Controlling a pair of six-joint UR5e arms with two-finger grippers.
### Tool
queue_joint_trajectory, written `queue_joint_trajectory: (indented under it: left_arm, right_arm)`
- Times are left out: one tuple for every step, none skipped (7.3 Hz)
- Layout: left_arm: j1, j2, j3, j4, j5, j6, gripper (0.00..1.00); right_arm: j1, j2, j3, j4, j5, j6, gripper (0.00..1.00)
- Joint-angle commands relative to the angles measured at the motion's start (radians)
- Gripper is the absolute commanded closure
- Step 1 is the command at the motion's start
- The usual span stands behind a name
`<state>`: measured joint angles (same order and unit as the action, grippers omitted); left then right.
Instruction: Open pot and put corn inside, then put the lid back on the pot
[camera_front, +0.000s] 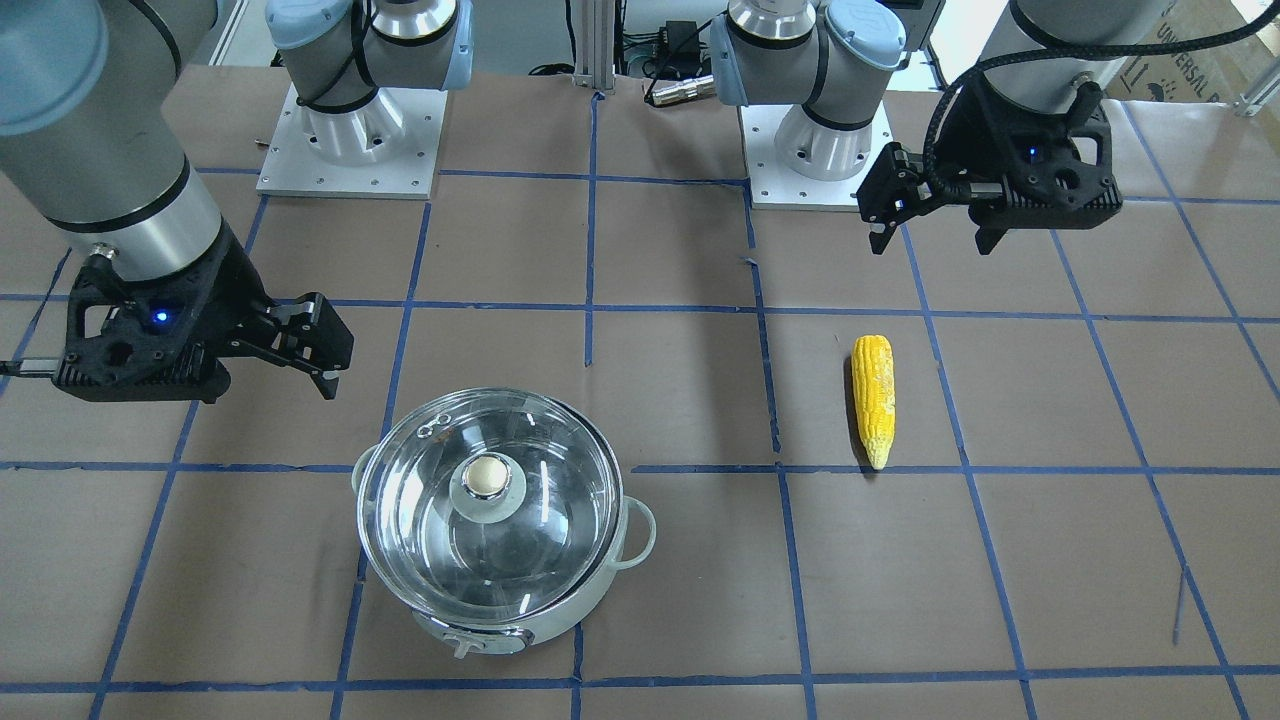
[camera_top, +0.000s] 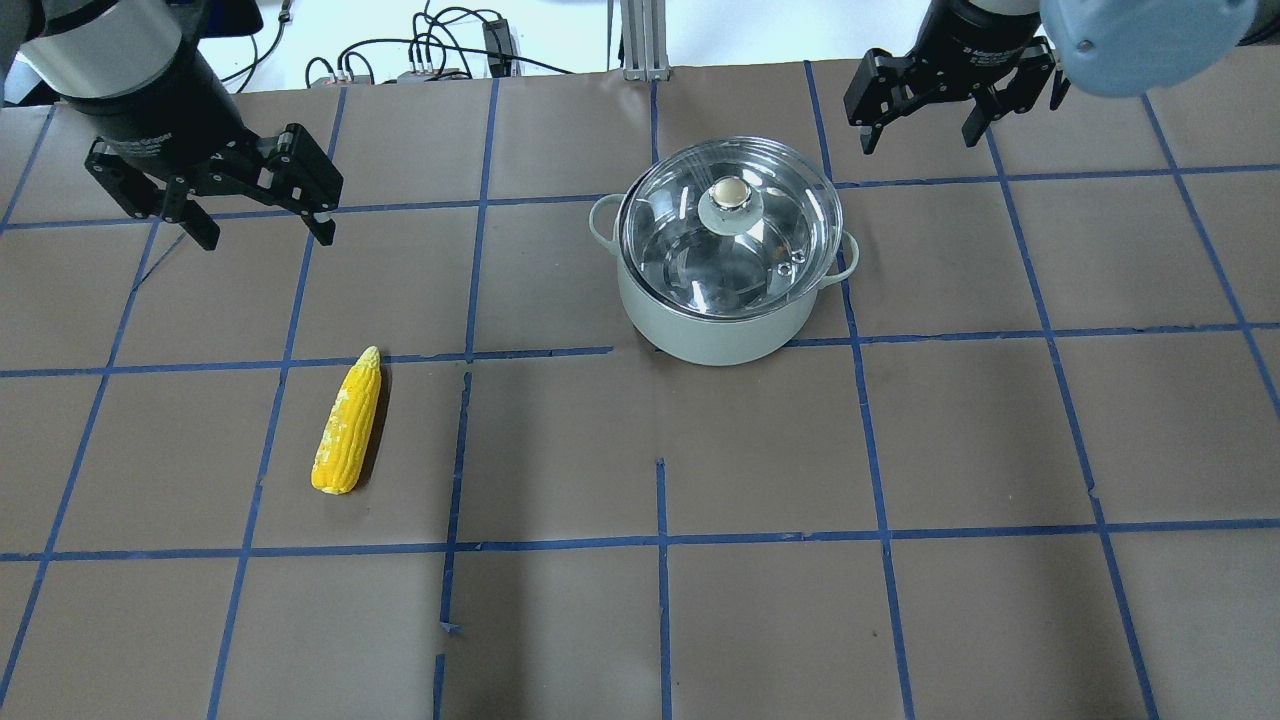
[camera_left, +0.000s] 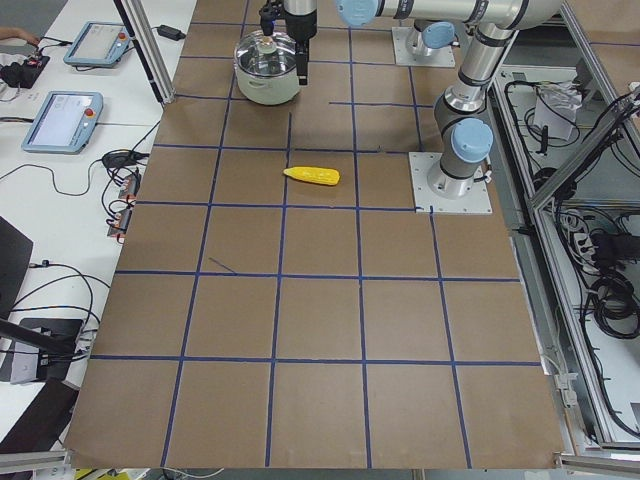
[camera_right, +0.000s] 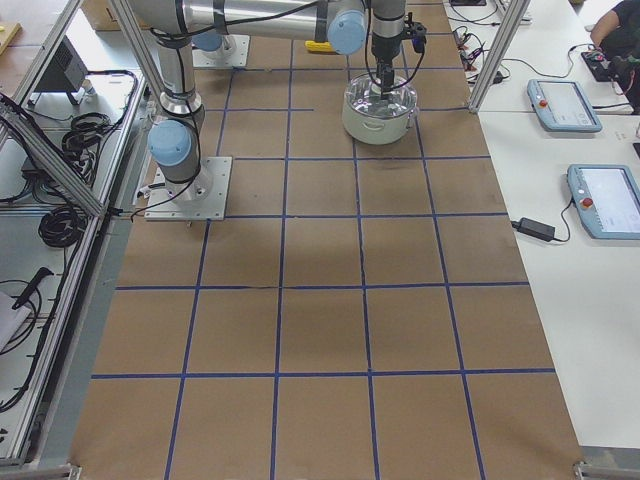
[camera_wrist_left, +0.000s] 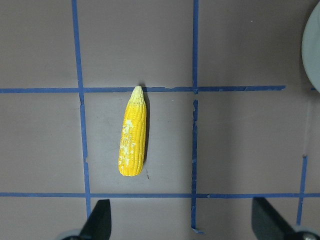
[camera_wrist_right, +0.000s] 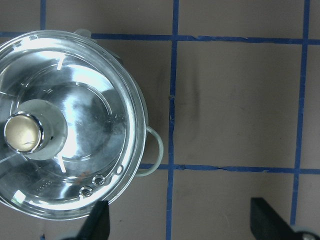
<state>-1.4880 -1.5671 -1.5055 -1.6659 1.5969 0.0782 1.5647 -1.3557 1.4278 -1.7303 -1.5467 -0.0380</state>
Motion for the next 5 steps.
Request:
queue_joint_trajectory:
  left_arm:
    - [0.000, -0.001, 0.001, 0.000, 0.000, 0.000, 0.00]
    - [0.000, -0.004, -0.001, 0.000, 0.002, 0.000, 0.00]
    - [0.000, -0.002, -0.001, 0.000, 0.000, 0.000, 0.00]
    - [0.000, -0.002, -0.001, 0.000, 0.000, 0.000, 0.00]
    - [0.000, -0.002, -0.001, 0.000, 0.000, 0.000, 0.00]
  right_arm:
    - [0.076, 0.030, -0.026, -0.024, 0.004, 0.085, 0.00]
    - [0.121, 0.076, -0.061, -0.032, -0.007, 0.133, 0.00]
    - [0.168, 0.128, -0.111, -0.043, -0.010, 0.209, 0.00]
    - [0.210, 0.177, -0.160, -0.049, -0.016, 0.245, 0.00]
    - [0.225, 0.210, -0.185, -0.051, -0.016, 0.285, 0.00]
